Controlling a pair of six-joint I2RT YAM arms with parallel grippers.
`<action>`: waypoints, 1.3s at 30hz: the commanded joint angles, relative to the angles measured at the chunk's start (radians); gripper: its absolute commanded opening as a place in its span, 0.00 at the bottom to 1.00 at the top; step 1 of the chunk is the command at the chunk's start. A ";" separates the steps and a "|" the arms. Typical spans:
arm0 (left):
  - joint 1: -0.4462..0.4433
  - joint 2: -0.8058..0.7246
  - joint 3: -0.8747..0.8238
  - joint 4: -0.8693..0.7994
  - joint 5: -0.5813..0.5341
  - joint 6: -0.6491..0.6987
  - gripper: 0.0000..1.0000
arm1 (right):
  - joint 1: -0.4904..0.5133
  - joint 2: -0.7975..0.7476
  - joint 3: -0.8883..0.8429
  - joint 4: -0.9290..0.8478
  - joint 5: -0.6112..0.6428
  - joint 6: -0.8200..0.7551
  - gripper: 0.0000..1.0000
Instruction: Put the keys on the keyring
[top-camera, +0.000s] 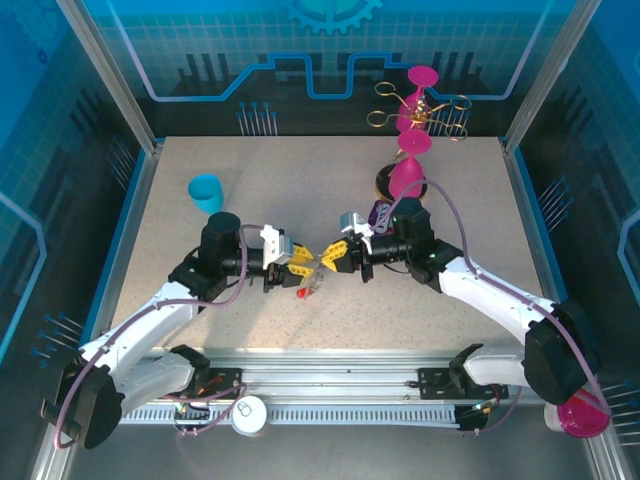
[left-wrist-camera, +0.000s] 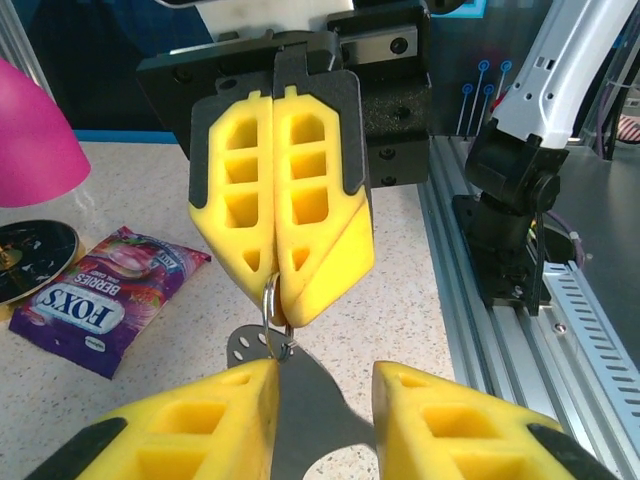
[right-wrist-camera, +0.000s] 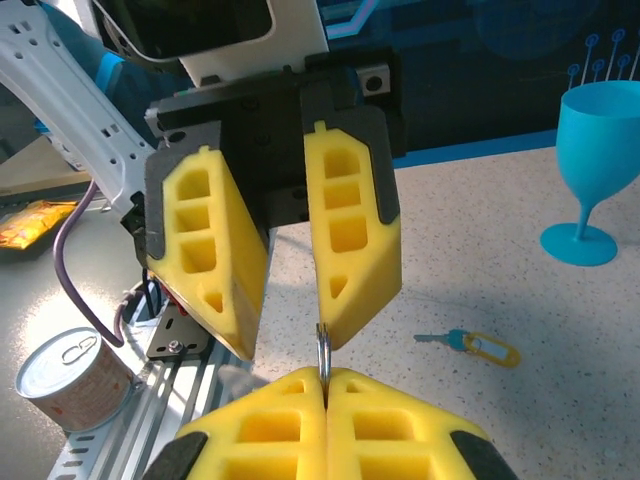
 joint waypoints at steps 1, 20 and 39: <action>-0.008 0.011 -0.012 0.052 0.041 -0.022 0.28 | 0.019 -0.007 -0.007 0.065 -0.050 -0.006 0.00; -0.015 -0.004 -0.033 0.123 0.043 -0.091 0.00 | 0.058 0.019 0.018 0.059 -0.026 -0.019 0.00; -0.151 -0.044 0.189 -0.489 -0.444 0.470 0.00 | 0.134 -0.064 0.133 -0.382 0.396 -0.410 0.33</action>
